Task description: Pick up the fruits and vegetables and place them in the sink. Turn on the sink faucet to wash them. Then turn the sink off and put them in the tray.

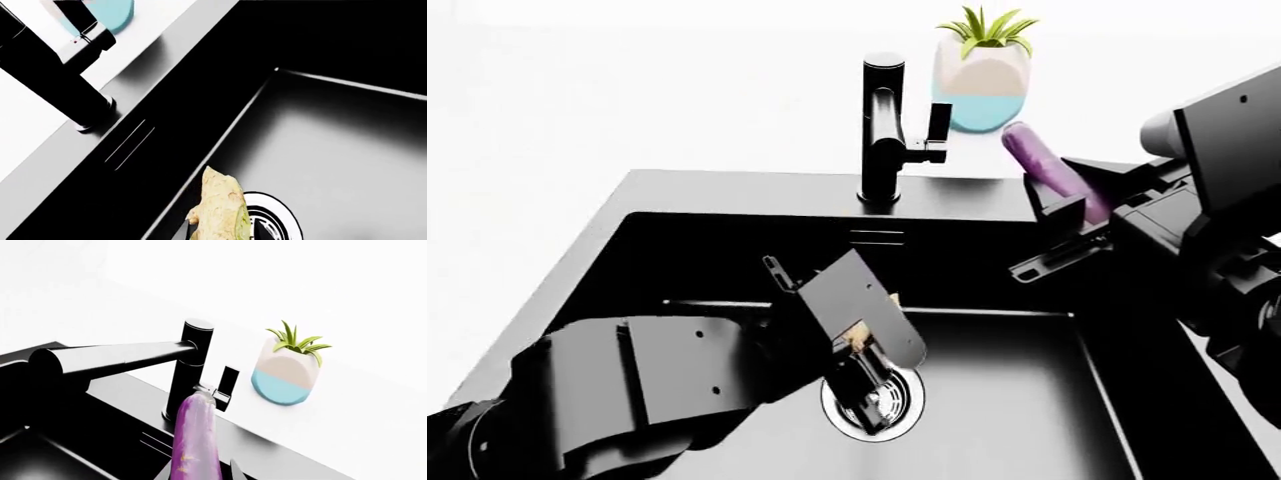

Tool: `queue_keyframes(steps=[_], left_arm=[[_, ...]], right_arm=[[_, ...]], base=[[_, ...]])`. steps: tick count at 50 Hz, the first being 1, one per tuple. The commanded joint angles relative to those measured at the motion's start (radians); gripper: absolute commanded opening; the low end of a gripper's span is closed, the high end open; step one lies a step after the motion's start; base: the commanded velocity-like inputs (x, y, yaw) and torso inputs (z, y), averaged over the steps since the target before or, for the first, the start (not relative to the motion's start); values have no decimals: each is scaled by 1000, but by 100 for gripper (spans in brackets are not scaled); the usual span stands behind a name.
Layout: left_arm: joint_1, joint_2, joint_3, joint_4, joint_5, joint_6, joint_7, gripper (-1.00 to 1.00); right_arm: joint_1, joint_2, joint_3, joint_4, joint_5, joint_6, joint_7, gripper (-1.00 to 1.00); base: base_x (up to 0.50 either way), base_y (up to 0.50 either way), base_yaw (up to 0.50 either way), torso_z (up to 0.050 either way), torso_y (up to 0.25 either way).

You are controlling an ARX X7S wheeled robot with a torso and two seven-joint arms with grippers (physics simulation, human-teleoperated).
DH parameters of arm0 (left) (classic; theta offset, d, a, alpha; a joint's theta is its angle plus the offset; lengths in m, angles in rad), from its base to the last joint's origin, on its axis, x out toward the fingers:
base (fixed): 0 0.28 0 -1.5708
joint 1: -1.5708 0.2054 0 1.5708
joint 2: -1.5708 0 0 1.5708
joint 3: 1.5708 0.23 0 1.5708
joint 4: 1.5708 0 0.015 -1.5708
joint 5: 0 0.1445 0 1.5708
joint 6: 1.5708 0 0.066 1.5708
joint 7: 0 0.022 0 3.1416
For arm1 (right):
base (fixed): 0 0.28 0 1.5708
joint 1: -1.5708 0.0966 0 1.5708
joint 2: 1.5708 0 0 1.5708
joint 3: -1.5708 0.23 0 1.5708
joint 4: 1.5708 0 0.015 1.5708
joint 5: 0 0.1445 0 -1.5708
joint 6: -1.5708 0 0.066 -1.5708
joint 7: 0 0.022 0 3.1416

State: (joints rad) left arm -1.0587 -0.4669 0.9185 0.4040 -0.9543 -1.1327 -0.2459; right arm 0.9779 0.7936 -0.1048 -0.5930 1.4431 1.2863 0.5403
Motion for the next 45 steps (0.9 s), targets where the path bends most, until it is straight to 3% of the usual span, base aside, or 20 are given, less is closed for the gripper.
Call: queue_keyframes(steps=[1, 19, 20, 33, 45], left_arm=[[26, 32, 107, -75, 85, 47, 56, -100], [43, 35, 189, -70, 114, 27, 64, -100], [43, 35, 190, -66, 112, 24, 63, 100], [27, 12, 153, 0, 68, -13, 30, 100], [-1, -38, -32, 85, -45, -47, -95, 100]], right_arm=[[2, -3, -10, 1, -27, -11, -12, -100], [16, -10, -33, 9, -32, -17, -10, -100], [17, -10, -35, 9, -33, -17, -10, -100], [27, -10, -46, 10, -19, -16, 2, -100], [-17, -2, -62, -4, -53, -37, -25, -100]], base=[[0, 0, 0, 0, 0], [0, 0, 0, 0, 0], [0, 0, 0, 0, 0], [0, 0, 0, 0, 0], [0, 0, 0, 0, 0]])
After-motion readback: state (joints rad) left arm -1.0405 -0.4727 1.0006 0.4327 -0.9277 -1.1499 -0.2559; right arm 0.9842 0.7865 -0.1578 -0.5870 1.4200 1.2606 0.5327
